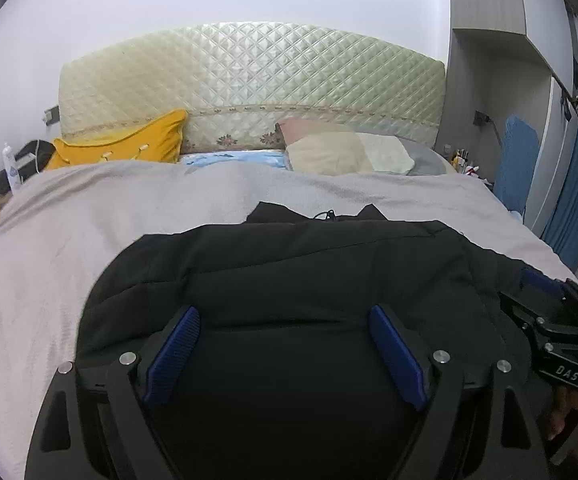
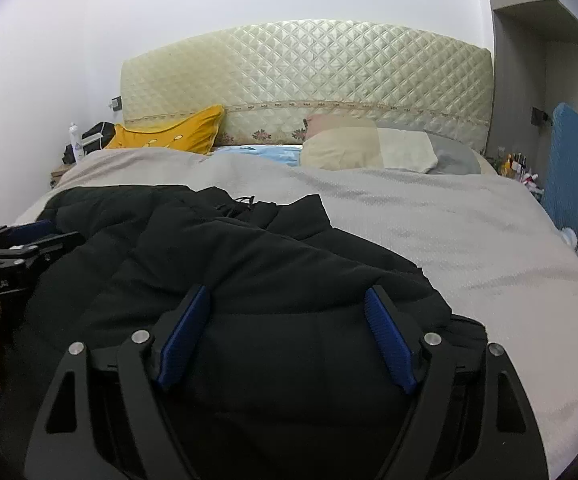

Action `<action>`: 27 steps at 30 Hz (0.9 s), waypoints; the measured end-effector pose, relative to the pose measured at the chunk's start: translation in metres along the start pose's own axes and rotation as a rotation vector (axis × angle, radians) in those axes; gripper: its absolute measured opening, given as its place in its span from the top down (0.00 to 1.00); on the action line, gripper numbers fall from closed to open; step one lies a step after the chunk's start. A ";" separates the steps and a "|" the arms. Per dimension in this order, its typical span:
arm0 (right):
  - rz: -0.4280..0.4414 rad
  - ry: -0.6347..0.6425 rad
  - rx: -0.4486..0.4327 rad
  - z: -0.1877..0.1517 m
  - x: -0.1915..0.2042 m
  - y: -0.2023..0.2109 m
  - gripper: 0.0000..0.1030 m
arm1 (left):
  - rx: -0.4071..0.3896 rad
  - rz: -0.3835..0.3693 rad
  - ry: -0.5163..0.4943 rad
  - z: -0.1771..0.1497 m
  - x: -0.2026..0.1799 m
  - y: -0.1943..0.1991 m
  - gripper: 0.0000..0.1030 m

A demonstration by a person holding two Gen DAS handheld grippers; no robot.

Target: Fold large clothes

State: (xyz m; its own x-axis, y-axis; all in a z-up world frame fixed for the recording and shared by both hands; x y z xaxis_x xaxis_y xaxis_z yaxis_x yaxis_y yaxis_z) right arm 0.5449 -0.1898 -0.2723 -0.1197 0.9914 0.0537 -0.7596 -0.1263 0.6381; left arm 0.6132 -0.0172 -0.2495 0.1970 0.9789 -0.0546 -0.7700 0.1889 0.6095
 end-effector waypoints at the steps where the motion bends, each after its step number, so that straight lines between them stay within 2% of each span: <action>1: 0.000 -0.002 -0.006 -0.002 -0.003 -0.004 0.22 | 0.001 -0.008 0.004 -0.001 0.001 -0.005 0.15; 6: 0.047 -0.043 0.002 -0.007 -0.007 -0.025 0.21 | 0.005 0.014 -0.055 -0.007 -0.003 -0.027 0.14; 9: 0.064 -0.048 0.021 -0.010 -0.011 -0.038 0.21 | 0.004 0.018 -0.050 -0.009 -0.004 -0.038 0.14; 17: 0.041 -0.037 0.039 -0.018 -0.013 -0.063 0.21 | 0.004 0.053 -0.056 -0.015 -0.008 -0.063 0.13; 22: 0.063 -0.044 0.053 -0.021 -0.014 -0.064 0.21 | 0.001 0.061 -0.061 -0.014 -0.008 -0.053 0.12; 27: 0.082 -0.060 0.065 -0.017 -0.010 -0.031 0.21 | 0.047 0.051 -0.044 -0.016 -0.012 -0.020 0.12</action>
State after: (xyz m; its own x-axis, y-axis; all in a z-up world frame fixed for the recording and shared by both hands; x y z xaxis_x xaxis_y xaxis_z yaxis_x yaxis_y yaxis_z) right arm 0.5587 -0.1967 -0.3051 -0.1398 0.9783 0.1526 -0.7057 -0.2066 0.6778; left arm 0.6166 -0.0315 -0.2735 0.1857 0.9825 0.0114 -0.7502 0.1343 0.6474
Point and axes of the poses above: each gripper's, at about its wrist camera, not at the fingertips, and y roughly against the way its jaws point, x to its left, z to its top, the point moved 10 cm from there along -y, roughly the way its jaws point, and after that the axes turned 1 degree about -y, right-handed, at the moved point
